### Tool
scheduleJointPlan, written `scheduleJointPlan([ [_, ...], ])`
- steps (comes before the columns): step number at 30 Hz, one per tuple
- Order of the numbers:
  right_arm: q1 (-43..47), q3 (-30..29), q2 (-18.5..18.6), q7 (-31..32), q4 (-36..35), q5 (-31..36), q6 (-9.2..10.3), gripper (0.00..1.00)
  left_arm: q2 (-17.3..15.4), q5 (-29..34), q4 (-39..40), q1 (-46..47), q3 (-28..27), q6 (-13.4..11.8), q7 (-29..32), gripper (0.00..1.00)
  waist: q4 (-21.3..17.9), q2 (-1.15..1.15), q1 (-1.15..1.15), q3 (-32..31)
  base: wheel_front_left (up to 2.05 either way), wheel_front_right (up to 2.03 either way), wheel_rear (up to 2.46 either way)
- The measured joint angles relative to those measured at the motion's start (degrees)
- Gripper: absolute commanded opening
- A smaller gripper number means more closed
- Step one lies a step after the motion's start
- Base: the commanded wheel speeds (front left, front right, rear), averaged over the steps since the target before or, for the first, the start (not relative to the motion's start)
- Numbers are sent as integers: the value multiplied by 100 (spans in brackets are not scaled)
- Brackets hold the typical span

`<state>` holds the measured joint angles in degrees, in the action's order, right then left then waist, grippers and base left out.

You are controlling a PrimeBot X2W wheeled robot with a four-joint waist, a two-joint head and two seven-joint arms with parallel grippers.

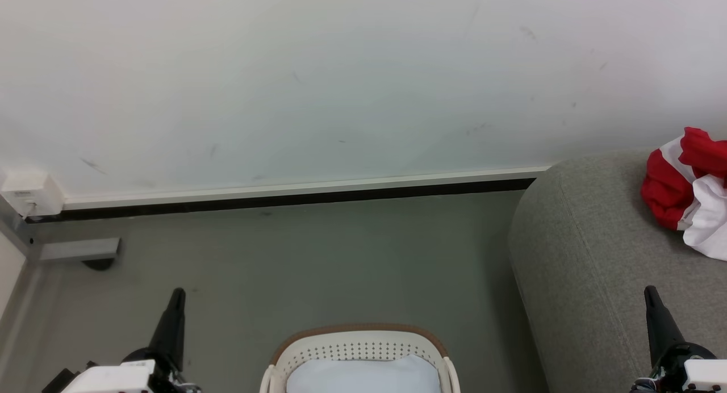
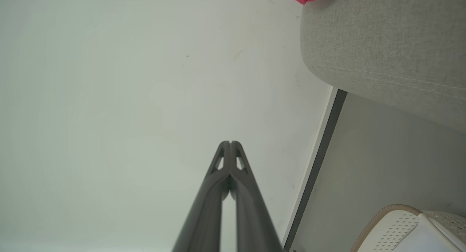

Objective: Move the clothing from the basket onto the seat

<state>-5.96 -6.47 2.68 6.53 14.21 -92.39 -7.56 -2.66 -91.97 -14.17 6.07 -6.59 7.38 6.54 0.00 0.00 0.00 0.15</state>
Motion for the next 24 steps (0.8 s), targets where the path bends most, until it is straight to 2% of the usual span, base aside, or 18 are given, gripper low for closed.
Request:
scheduleJointPlan([
  [24,-1,0,1,0,0,0,0,0,0,0,1,1,2,0,0,0,0,0,0,0,0,0,0],
])
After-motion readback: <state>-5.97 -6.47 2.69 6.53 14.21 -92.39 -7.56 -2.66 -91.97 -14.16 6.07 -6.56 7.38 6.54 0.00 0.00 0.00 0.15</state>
